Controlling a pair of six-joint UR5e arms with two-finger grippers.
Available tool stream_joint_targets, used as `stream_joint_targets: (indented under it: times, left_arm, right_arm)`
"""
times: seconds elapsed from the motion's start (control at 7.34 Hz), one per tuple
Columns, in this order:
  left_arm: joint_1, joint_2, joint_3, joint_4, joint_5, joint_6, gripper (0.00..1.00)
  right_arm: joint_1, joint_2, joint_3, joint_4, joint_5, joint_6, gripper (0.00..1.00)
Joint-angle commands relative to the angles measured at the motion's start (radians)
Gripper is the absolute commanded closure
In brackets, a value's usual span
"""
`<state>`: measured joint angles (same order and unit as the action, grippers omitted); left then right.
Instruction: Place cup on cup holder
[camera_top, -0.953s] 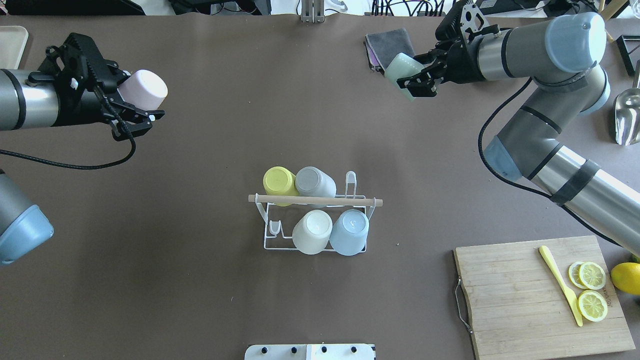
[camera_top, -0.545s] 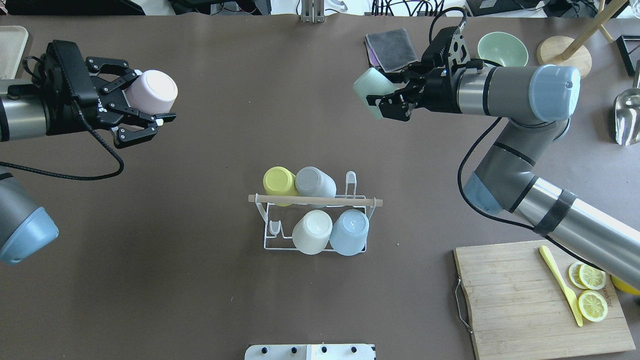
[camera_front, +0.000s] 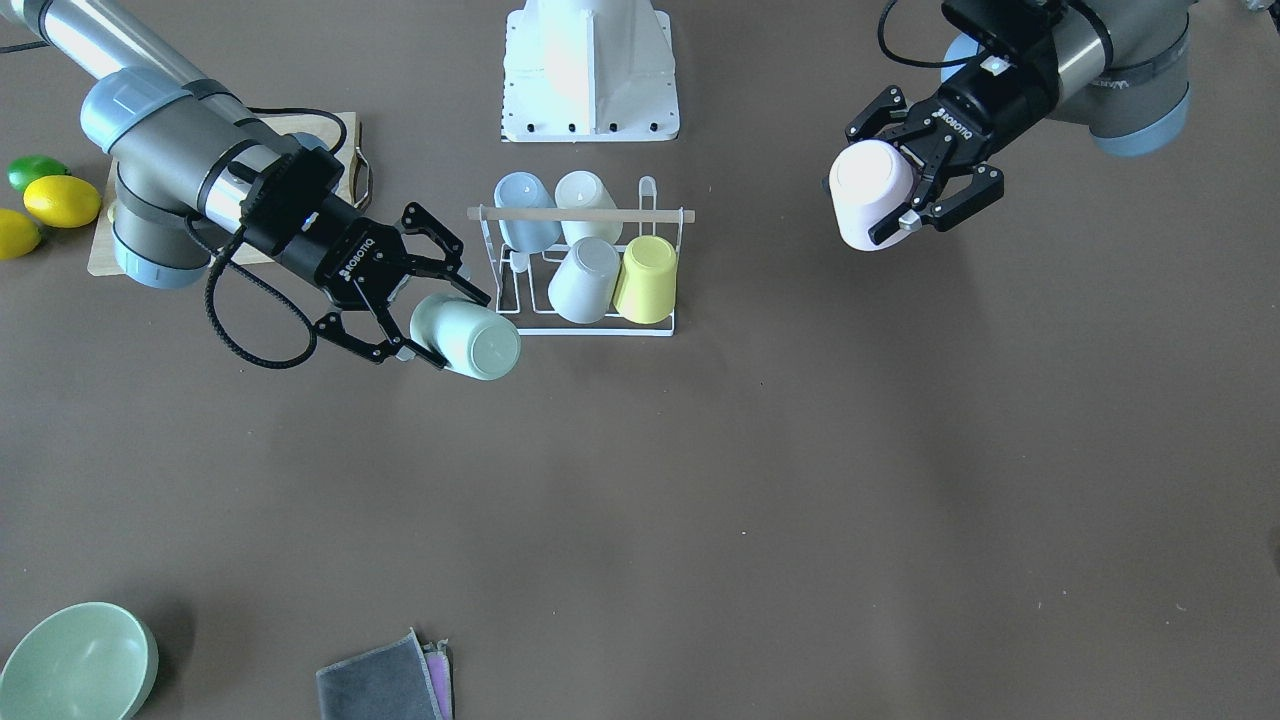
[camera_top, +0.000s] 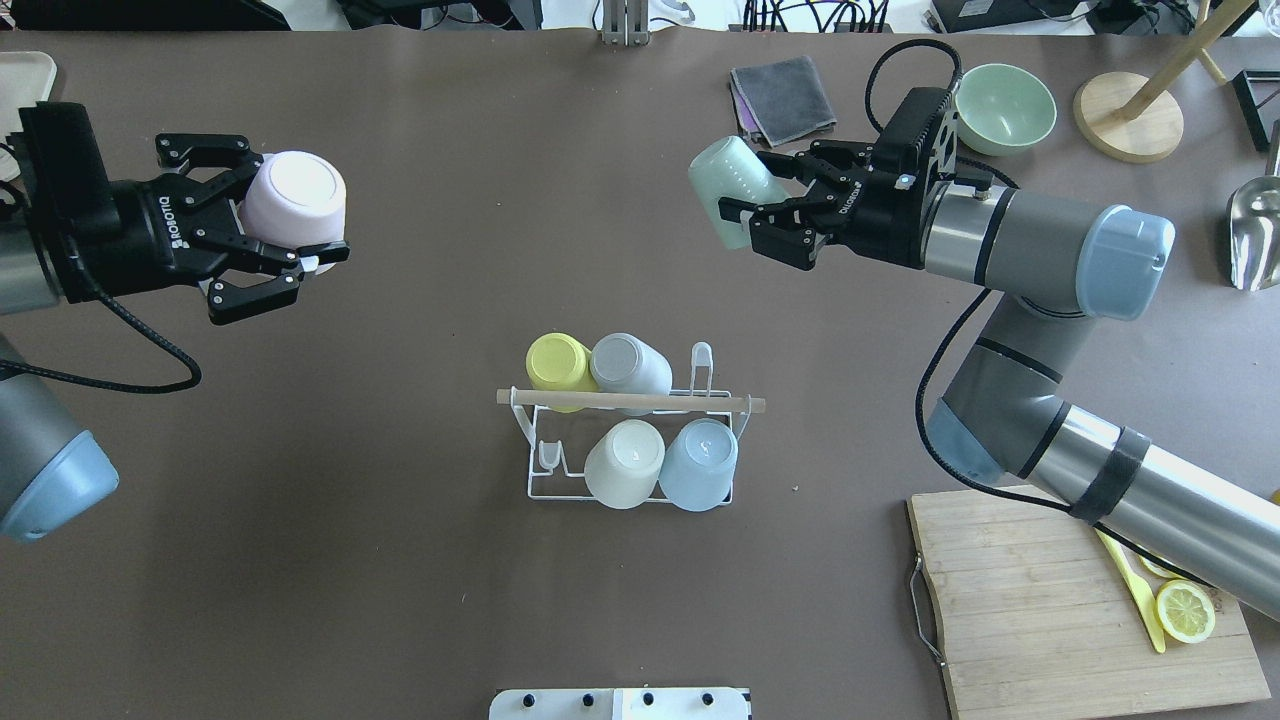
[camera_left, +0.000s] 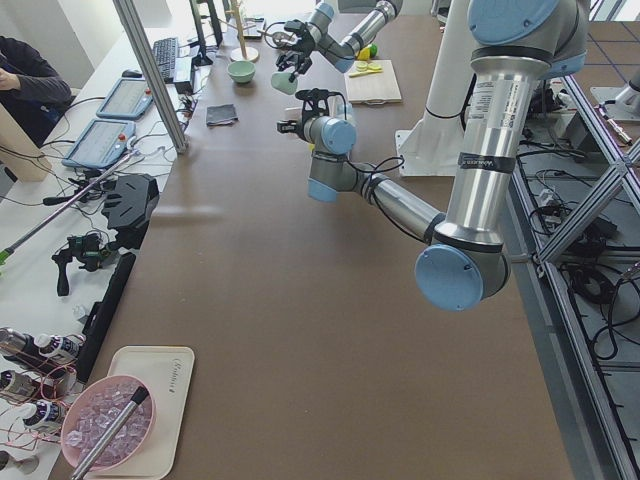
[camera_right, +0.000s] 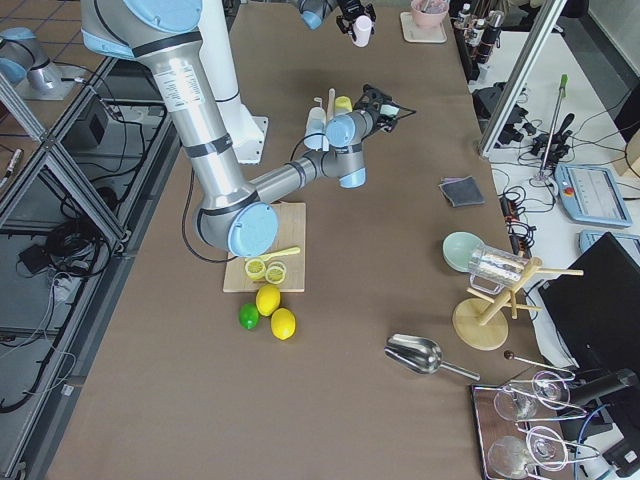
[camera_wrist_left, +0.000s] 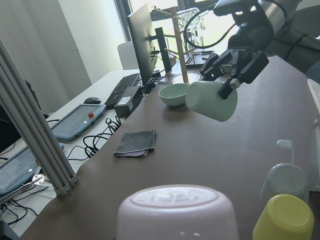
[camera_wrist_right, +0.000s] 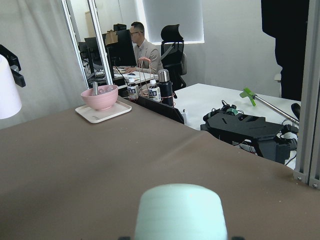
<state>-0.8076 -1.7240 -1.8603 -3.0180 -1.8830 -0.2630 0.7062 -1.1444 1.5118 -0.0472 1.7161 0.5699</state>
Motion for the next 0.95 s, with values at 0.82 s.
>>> stream_joint_targets:
  times: [0.82]
  left_arm:
    - [0.381, -0.225, 0.276, -0.351, 0.215, 0.019, 1.0]
  right_arm:
    - [-0.2, -0.063, 0.077, 0.073, -0.285, -0.274, 0.99]
